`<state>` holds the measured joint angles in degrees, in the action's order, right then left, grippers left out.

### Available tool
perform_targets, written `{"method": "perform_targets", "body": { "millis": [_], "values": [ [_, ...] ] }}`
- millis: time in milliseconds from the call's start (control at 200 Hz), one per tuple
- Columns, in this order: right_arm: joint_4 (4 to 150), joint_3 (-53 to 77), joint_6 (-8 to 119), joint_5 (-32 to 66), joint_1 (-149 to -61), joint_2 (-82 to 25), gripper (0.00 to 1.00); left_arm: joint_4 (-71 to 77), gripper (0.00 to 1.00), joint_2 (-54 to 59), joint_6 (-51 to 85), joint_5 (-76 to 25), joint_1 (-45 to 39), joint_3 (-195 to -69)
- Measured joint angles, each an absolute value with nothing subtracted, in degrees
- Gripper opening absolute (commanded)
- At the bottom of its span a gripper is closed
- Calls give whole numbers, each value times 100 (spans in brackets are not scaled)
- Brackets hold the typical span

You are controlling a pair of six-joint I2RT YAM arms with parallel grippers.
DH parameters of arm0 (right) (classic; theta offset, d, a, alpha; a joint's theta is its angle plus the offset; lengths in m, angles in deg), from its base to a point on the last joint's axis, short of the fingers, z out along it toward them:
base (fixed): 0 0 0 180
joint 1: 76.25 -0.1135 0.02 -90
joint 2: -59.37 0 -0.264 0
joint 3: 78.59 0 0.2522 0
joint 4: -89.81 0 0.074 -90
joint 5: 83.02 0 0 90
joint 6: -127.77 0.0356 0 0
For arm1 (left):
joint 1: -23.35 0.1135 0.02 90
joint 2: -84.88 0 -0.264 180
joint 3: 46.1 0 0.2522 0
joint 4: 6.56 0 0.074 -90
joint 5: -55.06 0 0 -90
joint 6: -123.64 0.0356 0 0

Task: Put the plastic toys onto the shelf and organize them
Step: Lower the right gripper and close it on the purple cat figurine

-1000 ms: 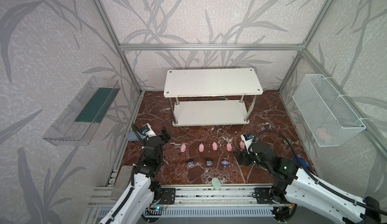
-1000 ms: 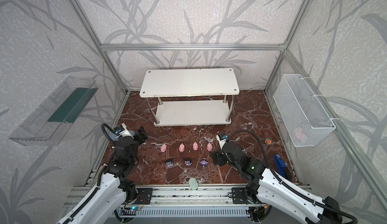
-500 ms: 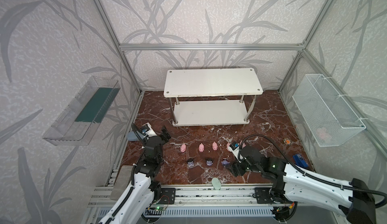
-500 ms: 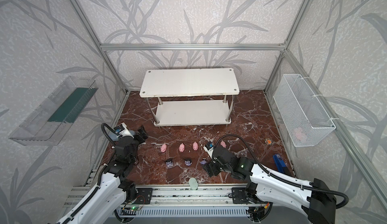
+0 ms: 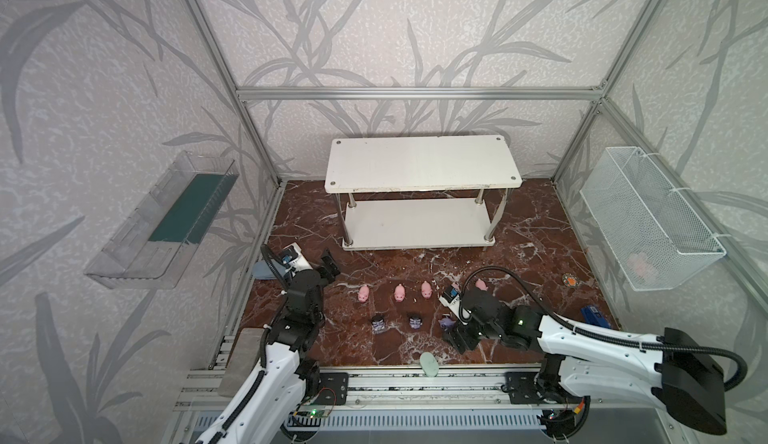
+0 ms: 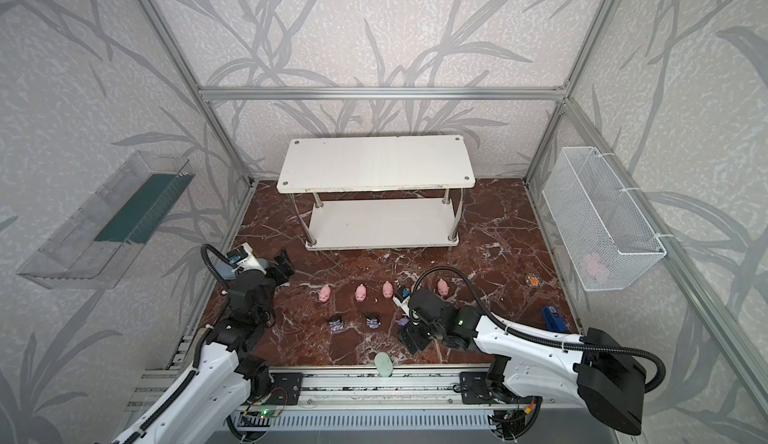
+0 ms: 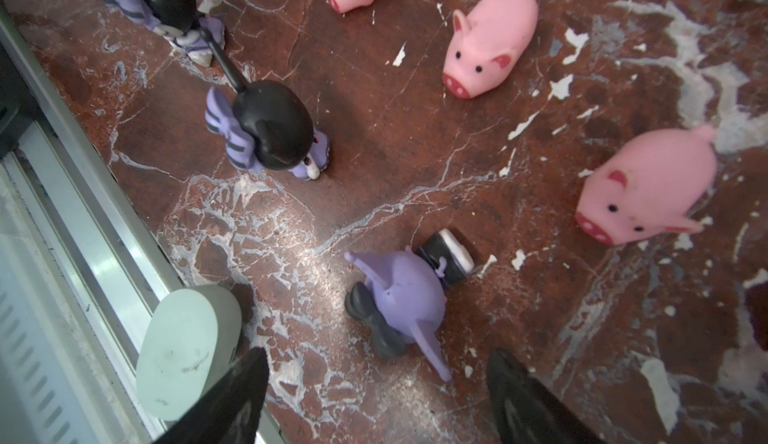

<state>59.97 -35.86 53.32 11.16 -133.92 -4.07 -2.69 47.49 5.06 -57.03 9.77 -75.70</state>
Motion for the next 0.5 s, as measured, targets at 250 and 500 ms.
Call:
{"method": "perform_targets", "body": {
  "millis": [250,500],
  "values": [
    [6043,-3370,5206,1136,-13401,-787,73,-269,89,4764,506,-5690,977,-7570],
    [6043,-3354,5160,1132,-13401,-962,68,-271,89,4815,506,-5692,974,-7570]
  ]
}}
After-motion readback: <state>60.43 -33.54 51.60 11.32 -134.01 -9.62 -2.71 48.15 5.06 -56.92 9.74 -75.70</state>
